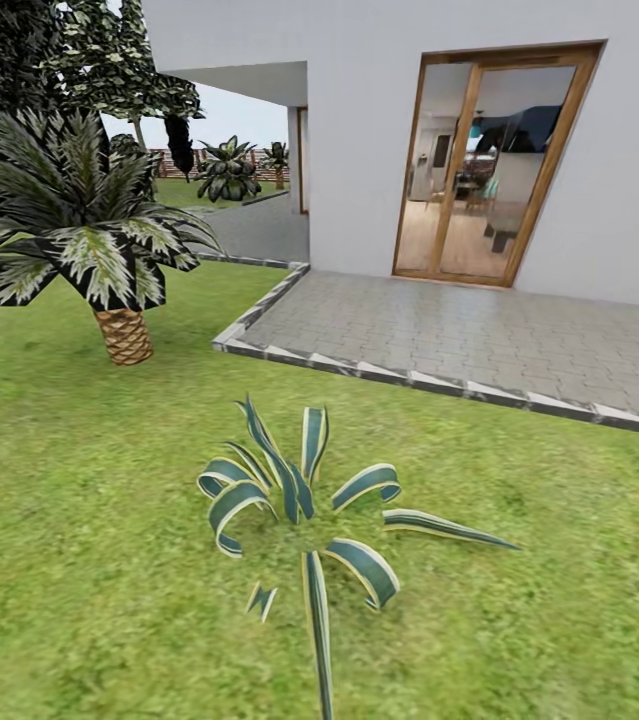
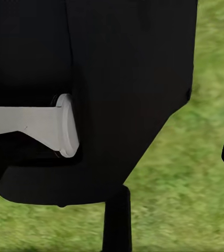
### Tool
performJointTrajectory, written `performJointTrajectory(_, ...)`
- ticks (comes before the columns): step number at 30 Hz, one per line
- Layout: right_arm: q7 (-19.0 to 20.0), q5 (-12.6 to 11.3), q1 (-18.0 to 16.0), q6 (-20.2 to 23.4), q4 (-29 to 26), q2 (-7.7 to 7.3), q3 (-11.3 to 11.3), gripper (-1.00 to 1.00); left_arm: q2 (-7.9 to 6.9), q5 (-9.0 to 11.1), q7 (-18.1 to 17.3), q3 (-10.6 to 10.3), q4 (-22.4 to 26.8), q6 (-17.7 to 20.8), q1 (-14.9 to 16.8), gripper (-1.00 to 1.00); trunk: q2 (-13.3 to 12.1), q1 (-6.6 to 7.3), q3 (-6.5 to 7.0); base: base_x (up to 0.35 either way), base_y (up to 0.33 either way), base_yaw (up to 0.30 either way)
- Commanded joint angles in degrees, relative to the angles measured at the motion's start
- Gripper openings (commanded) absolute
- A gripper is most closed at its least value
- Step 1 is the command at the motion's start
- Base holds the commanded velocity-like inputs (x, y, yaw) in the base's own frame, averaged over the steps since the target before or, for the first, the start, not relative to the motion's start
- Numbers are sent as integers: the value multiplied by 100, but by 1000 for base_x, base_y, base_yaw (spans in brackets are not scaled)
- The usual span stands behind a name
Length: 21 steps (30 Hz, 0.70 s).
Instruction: Take the three Easter eggs out of the wicker basket on the lawn in the garden, then place them on the lawn next to a single tree (choose any tree) so that all three eggs are next to the same tree and none are left in the basket.
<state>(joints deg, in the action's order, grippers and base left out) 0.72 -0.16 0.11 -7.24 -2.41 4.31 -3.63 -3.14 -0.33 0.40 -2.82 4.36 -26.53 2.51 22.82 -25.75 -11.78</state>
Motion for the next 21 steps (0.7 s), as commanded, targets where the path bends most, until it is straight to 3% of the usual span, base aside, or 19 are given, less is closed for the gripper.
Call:
performJointTrajectory(1,7,-2,2,-14,-6,3,-33,100,-2,-2,4,-25,-4,-19,4,100,10,-3,-9,-1,112,-6)
performJointTrajectory(21,7,-2,2,-14,-5,2,-7,100,-2,-2,4,-25,-5,-19,4,100,10,-3,-9,-7,56,-1)
